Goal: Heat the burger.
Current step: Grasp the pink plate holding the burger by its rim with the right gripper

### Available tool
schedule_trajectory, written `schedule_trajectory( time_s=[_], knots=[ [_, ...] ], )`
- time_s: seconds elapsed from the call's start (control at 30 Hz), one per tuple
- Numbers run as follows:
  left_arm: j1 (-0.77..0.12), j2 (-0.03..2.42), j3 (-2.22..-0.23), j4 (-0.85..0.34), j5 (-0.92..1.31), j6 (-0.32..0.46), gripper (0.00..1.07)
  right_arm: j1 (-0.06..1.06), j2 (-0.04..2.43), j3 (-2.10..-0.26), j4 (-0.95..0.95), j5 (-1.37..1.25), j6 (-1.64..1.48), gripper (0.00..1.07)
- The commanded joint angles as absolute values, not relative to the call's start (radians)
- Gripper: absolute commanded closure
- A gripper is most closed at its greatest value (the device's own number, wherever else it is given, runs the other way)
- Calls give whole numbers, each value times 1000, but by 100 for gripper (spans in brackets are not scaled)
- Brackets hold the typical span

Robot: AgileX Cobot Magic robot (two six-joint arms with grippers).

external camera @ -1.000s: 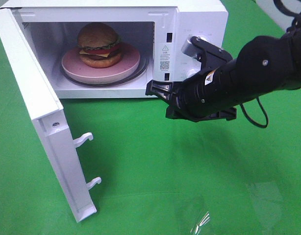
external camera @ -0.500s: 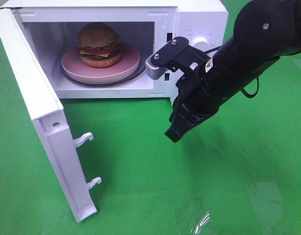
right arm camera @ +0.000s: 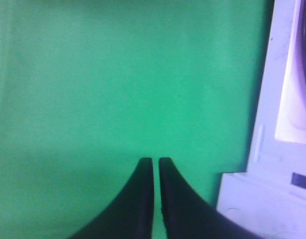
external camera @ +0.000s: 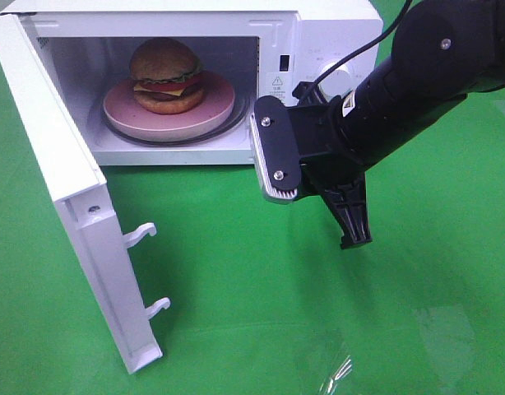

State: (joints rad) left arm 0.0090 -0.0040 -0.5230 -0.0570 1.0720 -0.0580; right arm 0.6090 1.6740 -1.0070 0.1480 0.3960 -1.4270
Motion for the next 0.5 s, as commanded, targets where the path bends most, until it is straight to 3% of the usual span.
schedule_trajectory(
  time_s=[0.03, 0.07, 0.13, 0.17, 0.2, 0.23, 0.3, 0.5],
  knots=[
    [11, -9, -520, -57, 1064, -60, 8, 623, 1665, -1013, 64, 340, -1520, 82],
    [11, -9, -520, -57, 1064, -60, 8, 623, 1665, -1013, 64, 340, -1520, 82],
    [11, -9, -520, -57, 1064, -60, 8, 633, 1665, -1013, 18, 317, -1449, 60],
    [11, -9, -520, -57, 1064, -60, 8, 633, 1665, -1013, 18, 317, -1449, 60],
    [11, -9, -520, -57, 1064, -60, 8, 634, 1665, -1013, 0, 300, -1395, 44],
    [11, -9, -520, -57, 1064, -60, 8, 634, 1665, -1013, 0, 300, -1395, 44],
    [11, -9, -520, -57, 1064, -60, 8, 638, 1665, -1033, -49, 274, -1321, 15],
    [11, -9, -520, -57, 1064, -60, 8, 646, 1669, -1083, -133, 269, -1226, 11]
  ],
)
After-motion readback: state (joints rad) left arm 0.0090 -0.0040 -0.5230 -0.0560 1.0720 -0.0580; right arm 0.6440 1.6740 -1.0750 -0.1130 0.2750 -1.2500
